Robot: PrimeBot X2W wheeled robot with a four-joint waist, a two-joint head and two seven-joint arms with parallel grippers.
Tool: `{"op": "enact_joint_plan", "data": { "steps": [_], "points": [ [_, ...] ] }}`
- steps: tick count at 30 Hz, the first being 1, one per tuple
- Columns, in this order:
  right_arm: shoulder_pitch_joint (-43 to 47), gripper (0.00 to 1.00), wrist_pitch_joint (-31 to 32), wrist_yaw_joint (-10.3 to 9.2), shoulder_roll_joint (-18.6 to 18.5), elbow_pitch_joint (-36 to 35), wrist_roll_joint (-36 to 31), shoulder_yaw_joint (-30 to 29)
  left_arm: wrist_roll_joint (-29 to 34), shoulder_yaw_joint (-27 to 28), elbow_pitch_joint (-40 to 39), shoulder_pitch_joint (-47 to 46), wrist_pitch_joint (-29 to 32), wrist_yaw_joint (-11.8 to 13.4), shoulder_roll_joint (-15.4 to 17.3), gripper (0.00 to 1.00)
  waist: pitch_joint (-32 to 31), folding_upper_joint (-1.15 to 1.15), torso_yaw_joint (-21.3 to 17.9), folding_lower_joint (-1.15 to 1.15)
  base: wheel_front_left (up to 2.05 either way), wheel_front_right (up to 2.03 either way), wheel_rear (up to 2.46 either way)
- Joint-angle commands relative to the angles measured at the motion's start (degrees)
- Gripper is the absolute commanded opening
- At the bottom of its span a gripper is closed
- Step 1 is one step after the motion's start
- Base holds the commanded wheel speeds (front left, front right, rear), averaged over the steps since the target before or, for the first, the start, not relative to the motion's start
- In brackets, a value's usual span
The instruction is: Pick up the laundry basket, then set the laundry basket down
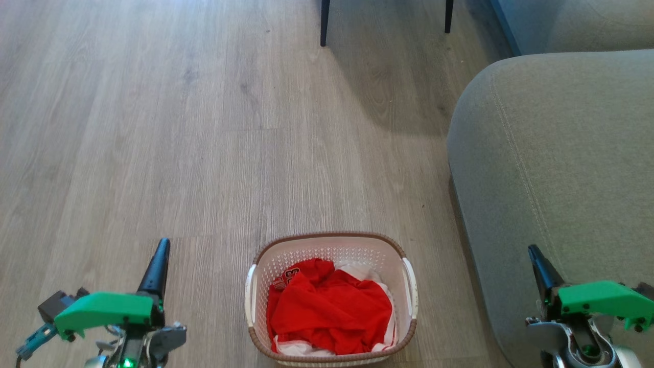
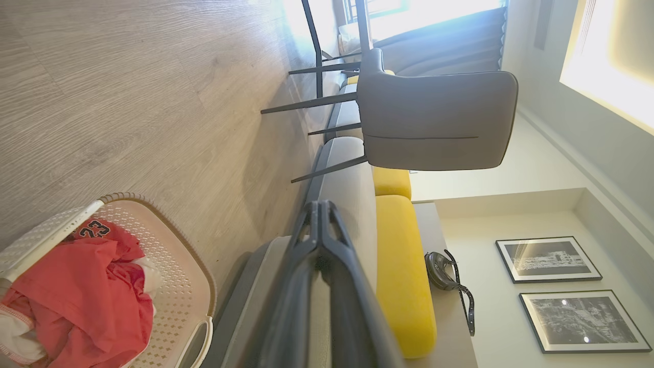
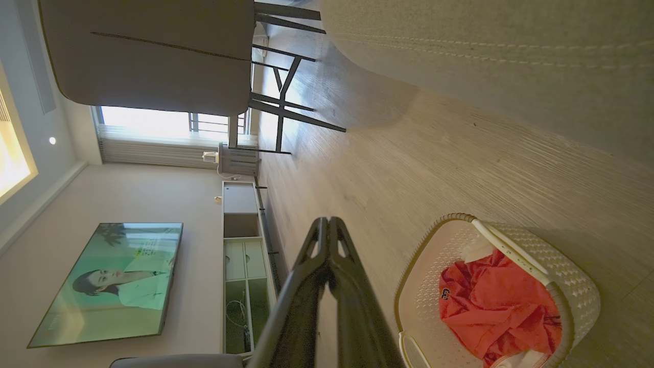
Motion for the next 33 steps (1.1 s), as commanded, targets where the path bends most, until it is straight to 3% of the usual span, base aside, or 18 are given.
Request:
{"op": "enact_joint_plan", "data": {
  "steps": [1, 17, 33],
  "points": [
    [-2.97, 0.0, 0.72, 0.29, -1.07, -1.81, 1.57, 0.66, -1.47, 2.52, -1.72, -3.6, 0.56, -0.64, 0.83, 0.0, 0.02, 0.0, -0.07, 0.0, 0.0, 0.0, 0.0],
    [-3.91, 0.0, 3.38, 0.33, -1.08, -1.67, 11.33, -0.75, -11.44, 5.26, -1.38, -4.52, 3.26, -1.39, 0.7, 0.0, 0.31, 0.0, -1.11, 0.0, 0.0, 0.0, 0.0],
    [-3.92, 0.0, 3.51, 0.33, -0.97, -1.66, 11.2, -0.91, -11.15, 5.61, -1.36, -4.55, 3.53, -1.4, 0.45, 0.0, 0.31, 0.0, -1.11, 0.0, 0.0, 0.0, 0.0]
  ]
}}
